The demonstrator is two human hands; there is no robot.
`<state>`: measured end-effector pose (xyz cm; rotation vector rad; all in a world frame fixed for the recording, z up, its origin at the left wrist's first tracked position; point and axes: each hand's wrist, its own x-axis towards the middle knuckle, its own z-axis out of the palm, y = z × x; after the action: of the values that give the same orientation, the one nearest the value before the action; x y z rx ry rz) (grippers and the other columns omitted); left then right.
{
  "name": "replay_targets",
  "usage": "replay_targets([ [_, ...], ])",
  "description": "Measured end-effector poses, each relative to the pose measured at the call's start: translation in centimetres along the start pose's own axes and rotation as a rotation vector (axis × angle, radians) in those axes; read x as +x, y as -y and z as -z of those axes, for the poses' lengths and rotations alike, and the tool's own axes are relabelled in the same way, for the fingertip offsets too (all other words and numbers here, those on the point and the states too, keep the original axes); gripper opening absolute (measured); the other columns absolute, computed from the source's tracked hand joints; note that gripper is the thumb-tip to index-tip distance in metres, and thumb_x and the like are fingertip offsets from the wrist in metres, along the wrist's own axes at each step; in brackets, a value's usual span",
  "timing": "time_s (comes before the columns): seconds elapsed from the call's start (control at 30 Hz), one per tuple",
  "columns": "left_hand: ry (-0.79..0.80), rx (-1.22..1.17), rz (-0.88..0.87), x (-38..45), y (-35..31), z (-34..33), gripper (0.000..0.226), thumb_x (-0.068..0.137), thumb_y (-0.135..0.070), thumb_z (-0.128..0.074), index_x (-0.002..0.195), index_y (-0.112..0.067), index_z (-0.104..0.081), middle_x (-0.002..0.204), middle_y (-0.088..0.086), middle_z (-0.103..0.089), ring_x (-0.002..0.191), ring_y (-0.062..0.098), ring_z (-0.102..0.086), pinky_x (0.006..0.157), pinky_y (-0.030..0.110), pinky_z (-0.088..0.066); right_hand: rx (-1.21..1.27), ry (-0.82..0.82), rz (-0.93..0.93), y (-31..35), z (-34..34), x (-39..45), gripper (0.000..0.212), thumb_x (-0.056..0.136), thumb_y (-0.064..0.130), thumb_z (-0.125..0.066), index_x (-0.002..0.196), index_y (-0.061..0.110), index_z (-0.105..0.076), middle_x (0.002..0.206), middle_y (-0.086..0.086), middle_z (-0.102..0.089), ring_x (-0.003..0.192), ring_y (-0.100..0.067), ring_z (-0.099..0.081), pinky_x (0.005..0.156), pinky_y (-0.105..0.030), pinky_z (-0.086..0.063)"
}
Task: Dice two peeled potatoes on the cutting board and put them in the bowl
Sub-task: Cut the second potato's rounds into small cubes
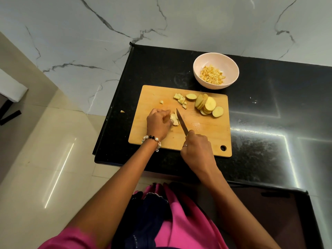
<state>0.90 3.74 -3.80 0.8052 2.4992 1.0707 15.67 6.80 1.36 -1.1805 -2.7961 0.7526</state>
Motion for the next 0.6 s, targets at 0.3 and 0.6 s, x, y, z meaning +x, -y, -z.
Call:
replay_targets([
  [0.3, 0.119, 0.224, 0.003, 0.5, -1.9, -0.9, 0.080, 0.066, -0.037, -0.083, 0.136, -0.017, -0.049, 0.126, 0.006, -0.041, 0.115, 0.020, -0.045, 0.093, 0.023, -0.037, 0.074, -0.125, -0.072, -1.9, 0.4, 2.1, 0.021, 0.092, 0.008, -0.045, 0.106, -0.002, -0.057, 0.094, -0.019, -0.065, 0.082, -0.034, -0.059, 0.059, -0.030, -0.031],
  [0.6, 0.157, 0.234, -0.046, 0.6, -2.0, -0.5, 0.088, 0.063, -0.034, -0.086, 0.139, -0.025, -0.042, 0.123, 0.006, -0.042, 0.109, 0.021, -0.047, 0.089, 0.028, -0.041, 0.114, -0.126, -0.115, -2.3, 0.4, 2.4, 0.020, 0.093, 0.009, -0.045, 0.104, 0.000, -0.059, 0.094, -0.020, -0.065, 0.082, -0.036, -0.060, 0.060, -0.029, -0.032],
])
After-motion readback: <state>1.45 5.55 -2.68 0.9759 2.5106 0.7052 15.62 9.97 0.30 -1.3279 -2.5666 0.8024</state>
